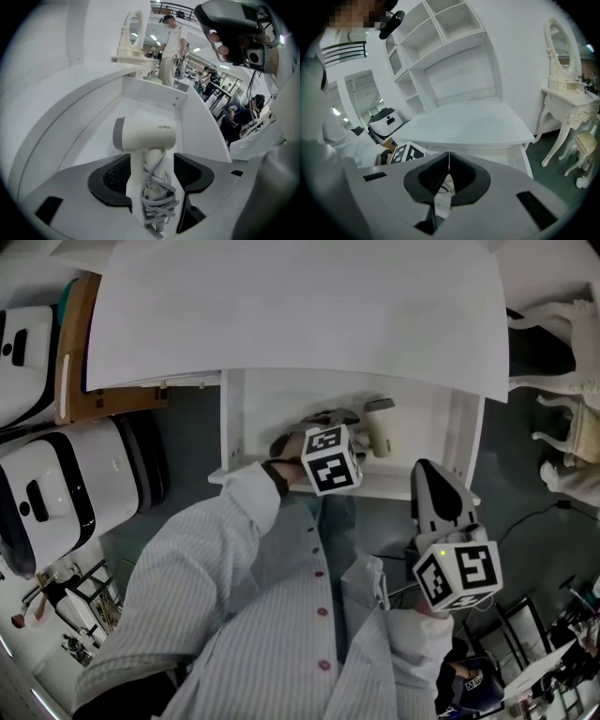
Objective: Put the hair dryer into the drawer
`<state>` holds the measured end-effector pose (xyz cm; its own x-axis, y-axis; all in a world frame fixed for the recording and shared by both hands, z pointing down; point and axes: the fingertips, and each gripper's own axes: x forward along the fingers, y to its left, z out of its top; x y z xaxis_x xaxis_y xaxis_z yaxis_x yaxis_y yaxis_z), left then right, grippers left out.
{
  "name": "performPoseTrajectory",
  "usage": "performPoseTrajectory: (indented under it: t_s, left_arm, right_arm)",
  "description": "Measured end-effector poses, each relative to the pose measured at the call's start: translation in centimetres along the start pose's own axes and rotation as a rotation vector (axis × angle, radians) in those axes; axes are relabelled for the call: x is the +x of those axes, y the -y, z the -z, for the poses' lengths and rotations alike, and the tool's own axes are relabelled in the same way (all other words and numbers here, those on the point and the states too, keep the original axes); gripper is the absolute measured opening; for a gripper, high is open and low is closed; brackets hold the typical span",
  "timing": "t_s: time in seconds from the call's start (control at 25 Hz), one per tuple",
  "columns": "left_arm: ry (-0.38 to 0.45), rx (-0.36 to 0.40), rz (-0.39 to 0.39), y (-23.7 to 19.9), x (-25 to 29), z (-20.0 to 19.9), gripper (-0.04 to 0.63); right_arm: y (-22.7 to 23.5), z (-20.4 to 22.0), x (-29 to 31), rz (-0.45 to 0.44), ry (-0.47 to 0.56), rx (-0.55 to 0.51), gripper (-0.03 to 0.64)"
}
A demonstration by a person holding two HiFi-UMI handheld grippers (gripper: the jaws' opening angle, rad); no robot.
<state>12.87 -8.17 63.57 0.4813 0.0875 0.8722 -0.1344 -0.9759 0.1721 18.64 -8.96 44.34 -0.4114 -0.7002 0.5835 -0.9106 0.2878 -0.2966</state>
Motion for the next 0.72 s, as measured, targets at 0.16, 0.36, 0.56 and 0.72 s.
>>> performPoseTrajectory:
  t_s: [0.16, 0.36, 0.56, 0.72]
  left_arm:
    - [0.062, -0.027, -0.018, 0.0, -2.2, -1.7, 0.282]
    - [0.141, -0.075, -0.050, 0.0, -5.5, -3.7, 0.282]
    - [0.242, -0.116, -0.106, -0.2, -9.5, -6.3, 0.281]
    - [0.339, -0.135, -0.175, -0.5, -13.6, -8.6, 0.260]
  right_arm:
    - [-0.8, -1.3, -0.8, -0.012, 0.010, -0.037, 0.012]
    - [-1.6, -3.2, -2.0, -0.008, 0.041, -0.066, 0.012]
    - [-2.1, -5.4, -3.2, 0.001, 0.084, -0.082, 0.012]
    - [-3.1, -7.9, -4.1, -0.020, 0.131, -0.111, 0.012]
